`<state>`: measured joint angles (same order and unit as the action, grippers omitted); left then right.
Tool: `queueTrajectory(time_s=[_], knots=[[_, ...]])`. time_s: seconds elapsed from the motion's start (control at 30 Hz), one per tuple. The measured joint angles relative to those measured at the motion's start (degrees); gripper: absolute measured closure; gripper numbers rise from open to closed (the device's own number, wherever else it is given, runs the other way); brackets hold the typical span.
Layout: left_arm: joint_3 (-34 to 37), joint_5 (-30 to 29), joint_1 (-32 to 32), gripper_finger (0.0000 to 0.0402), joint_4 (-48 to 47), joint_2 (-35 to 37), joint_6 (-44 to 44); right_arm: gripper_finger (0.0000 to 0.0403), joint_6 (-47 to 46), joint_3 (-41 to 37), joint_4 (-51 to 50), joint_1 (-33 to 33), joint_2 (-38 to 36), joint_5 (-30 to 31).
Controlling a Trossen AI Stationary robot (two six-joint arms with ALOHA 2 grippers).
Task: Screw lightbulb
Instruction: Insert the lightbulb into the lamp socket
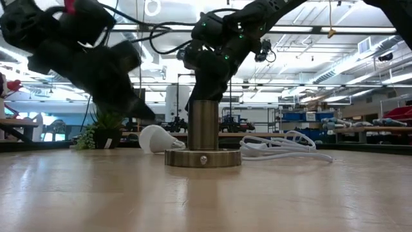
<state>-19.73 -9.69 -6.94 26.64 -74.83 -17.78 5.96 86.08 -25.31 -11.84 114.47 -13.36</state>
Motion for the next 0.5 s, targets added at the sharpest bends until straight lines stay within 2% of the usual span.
queueTrajectory(time_s=[0.1, 0.3, 0.4, 0.5], knots=[[0.52, 1.61, 1.26, 0.0393, -6.47, 7.86, -0.44, 0.0172, 0.0, 0.0, 0.01, 0.09, 0.0, -0.02], [0.46, -2.39, 2.23, 0.0397, -28.08, 22.14, -4.45, 0.0198, 0.08, 0.0, 0.53, 1.34, 0.18, -1.58], [0.5, -1.5, 1.86, 0.0399, -35.62, 23.39, -9.08, 0.0208, 1.75, -0.02, 0.9, 2.95, 0.69, -1.73], [0.53, -0.66, 0.7, 0.04, -36.4, 21.82, -11.24, 0.0211, 3.31, 0.0, 3.18, 4.8, 1.51, -1.72]])
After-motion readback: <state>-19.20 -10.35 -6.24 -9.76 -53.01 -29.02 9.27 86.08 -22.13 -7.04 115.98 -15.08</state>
